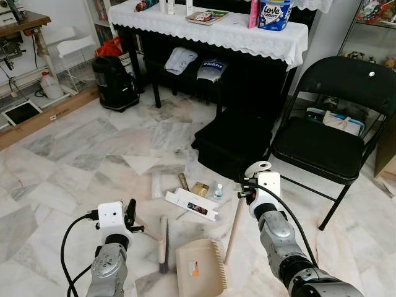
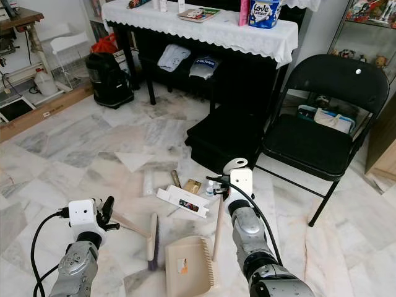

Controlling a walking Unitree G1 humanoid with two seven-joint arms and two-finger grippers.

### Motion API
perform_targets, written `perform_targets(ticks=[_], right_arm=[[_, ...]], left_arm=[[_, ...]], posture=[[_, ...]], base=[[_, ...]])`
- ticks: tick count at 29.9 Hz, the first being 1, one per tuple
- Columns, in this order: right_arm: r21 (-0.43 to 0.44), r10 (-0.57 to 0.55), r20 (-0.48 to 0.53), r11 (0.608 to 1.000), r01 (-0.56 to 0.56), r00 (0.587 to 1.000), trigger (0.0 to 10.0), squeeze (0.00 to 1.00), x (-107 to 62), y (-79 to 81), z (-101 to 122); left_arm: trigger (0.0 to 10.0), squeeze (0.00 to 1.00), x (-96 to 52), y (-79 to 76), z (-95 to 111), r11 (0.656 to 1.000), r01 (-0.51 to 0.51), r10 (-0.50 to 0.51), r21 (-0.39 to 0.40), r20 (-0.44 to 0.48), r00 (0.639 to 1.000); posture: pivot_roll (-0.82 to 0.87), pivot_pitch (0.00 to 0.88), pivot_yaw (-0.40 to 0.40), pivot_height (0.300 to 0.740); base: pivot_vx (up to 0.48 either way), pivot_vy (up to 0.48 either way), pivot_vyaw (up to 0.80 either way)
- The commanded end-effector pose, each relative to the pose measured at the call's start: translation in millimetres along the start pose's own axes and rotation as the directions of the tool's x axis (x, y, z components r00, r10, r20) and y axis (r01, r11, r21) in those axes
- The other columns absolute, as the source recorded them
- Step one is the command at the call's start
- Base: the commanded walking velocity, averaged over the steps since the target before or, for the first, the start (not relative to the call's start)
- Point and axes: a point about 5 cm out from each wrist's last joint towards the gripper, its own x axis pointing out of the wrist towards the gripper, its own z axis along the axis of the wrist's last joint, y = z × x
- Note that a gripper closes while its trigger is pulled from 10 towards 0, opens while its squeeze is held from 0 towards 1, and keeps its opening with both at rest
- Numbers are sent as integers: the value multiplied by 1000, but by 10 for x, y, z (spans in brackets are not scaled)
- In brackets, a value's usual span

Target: Sweep floor

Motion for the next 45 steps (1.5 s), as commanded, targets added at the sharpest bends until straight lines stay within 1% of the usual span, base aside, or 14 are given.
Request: perform_targets(ticks=[1,9,16,20,45], right_arm=[[-3,6,33,1000,-5,999,10000,0,11,13,49],[13,0,22,1000,0,1000,10000,0,11,8,37],[16,0,21,1000,-1,1000,10000,0,12,6,36],[9,2,25,1000,-3,1000,10000,0,11,7,40],[9,1,30,1000,-1,1000,10000,0,11,14,45]], left_arm=[[10000,0,-3,4,-22,1000,5,-5,5,-13,1000],[10000,0,-1,7,-24,1000,4,-4,2,-14,1000],[10000,0,0,9,-21,1000,5,-5,4,-11,1000],[10000,0,1,12,-18,1000,5,-5,5,-8,1000],[10000,0,11,12,6,1000,10,-10,16,3,1000]], posture=[[-16,0,30,740],[-14,0,29,740],[-14,0,30,740],[-14,0,30,740],[-11,0,31,740]], base=[[0,270,0],[0,382,0],[0,478,-751],[0,365,-203],[0,0,0]])
